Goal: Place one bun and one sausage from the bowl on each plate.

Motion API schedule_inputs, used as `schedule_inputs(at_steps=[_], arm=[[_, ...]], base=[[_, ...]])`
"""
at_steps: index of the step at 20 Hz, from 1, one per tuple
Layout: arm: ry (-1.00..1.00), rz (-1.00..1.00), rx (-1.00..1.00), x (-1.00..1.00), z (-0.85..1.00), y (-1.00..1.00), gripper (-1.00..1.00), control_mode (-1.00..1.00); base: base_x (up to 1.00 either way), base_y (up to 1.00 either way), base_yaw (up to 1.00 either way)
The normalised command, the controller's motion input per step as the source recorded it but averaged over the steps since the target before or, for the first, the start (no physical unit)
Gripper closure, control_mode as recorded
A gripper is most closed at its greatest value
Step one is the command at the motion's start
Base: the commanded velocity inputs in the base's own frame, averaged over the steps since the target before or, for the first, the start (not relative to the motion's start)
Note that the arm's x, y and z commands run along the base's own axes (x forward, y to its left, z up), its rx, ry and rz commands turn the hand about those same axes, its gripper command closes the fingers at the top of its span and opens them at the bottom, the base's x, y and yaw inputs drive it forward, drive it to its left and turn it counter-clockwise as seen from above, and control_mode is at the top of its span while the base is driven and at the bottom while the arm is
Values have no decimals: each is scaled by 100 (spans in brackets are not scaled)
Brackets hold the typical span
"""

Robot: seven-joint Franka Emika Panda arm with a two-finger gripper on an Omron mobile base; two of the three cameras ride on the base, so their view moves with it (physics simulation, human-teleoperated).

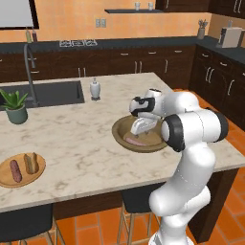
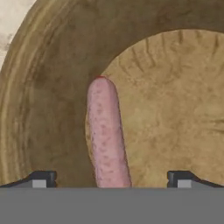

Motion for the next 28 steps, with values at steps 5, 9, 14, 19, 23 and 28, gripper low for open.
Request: schedule_inputs(at_steps=[5,9,14,19,23,28], arm=[[6,17,-3,12,-66,3,-100,-100],[3,15,-1,-21,-16,24,-100,-100],[0,12,-1,-43,-7,12,-100,-100],[-3,5,0,-32,-19,11,-100,-100],[-9,0,-1,-4,-2,0,-100,-100],[0,0,0,0,0,0,-100,-100]], base=[[0,0,0],[0,0,0],[0,0,0],[0,0,0],[0,0,0],[0,0,0]])
